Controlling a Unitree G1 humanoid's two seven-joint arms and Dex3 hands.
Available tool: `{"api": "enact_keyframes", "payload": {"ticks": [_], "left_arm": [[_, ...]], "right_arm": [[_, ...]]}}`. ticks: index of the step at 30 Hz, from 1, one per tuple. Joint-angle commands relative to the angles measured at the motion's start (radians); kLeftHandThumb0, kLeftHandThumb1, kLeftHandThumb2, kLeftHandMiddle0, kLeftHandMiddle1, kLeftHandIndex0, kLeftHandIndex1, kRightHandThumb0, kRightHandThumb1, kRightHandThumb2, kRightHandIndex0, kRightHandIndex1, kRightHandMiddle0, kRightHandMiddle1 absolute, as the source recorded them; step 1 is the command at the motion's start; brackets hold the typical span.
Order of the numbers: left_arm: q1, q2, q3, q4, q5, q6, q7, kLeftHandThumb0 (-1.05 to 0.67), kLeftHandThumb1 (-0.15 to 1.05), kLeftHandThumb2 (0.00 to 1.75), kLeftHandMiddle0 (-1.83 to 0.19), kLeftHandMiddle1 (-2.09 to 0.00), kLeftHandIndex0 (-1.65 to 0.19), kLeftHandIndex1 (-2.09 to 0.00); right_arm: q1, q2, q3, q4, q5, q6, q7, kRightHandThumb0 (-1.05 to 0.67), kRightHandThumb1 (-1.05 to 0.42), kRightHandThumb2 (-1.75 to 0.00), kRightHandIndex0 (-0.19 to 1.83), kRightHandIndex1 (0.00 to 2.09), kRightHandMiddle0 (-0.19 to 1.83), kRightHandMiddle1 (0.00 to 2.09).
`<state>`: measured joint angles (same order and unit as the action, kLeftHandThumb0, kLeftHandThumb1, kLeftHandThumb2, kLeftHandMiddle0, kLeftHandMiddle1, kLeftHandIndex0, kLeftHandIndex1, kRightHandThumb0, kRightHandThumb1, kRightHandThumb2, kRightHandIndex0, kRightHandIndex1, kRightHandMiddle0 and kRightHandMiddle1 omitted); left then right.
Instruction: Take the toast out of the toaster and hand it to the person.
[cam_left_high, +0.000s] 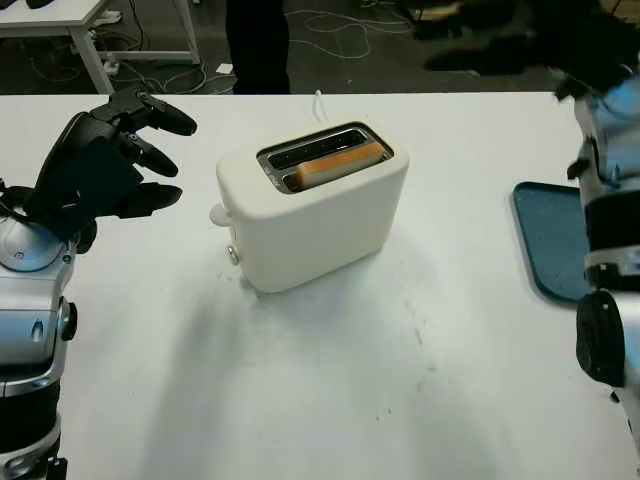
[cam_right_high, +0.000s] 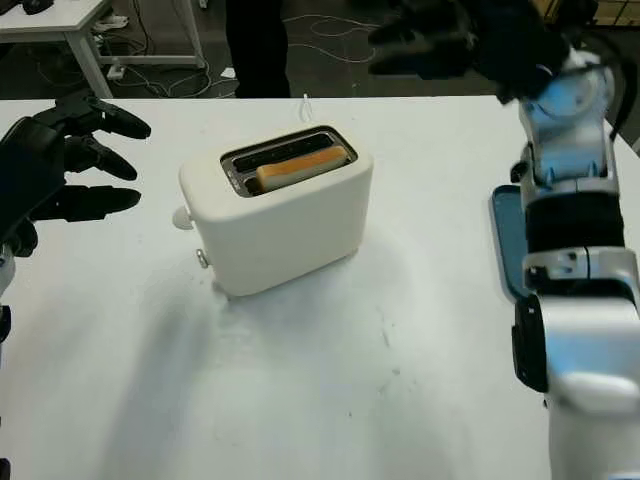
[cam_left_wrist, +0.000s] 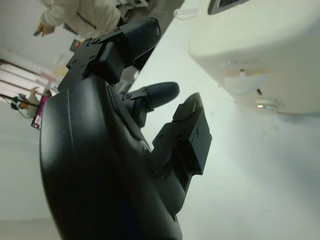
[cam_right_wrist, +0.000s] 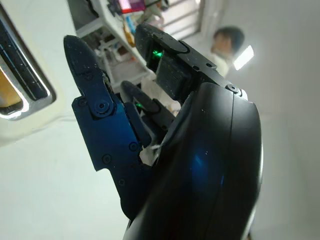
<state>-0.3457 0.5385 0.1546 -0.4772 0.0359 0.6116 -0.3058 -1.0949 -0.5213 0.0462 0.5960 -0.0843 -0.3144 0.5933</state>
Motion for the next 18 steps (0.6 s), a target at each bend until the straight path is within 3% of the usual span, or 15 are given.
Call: {"api": "enact_keyframes", "payload": {"ticks": [1,4,18], "left_arm": [[0.014,-0.008,0.006,-0.011,-0.003,0.000,0.010,0.48,0.92,0.29,-0.34,-1.51,-0.27,-1.22],[0.017,-0.009,0.002,-0.015,0.003,0.008,0.011,0.48,0.92,0.30,-0.32,-1.51,-0.26,-1.22],[0.025,-0.025,0.005,-0.017,0.000,0.007,0.024,0.46,0.92,0.33,-0.27,-1.52,-0.24,-1.22]], "right_arm": [[-0.032,0.005,0.037,-0.020,-0.029,-0.030,0.022,-0.70,-0.69,0.00,1.05,0.04,0.97,0.02],[-0.043,0.006,0.083,-0.055,-0.069,-0.025,0.043,-0.73,-0.69,0.00,1.05,0.04,0.97,0.02],[-0.043,0.009,0.264,-0.179,-0.279,-0.129,0.069,-0.56,-0.62,0.00,0.99,0.04,0.95,0.01]]}}
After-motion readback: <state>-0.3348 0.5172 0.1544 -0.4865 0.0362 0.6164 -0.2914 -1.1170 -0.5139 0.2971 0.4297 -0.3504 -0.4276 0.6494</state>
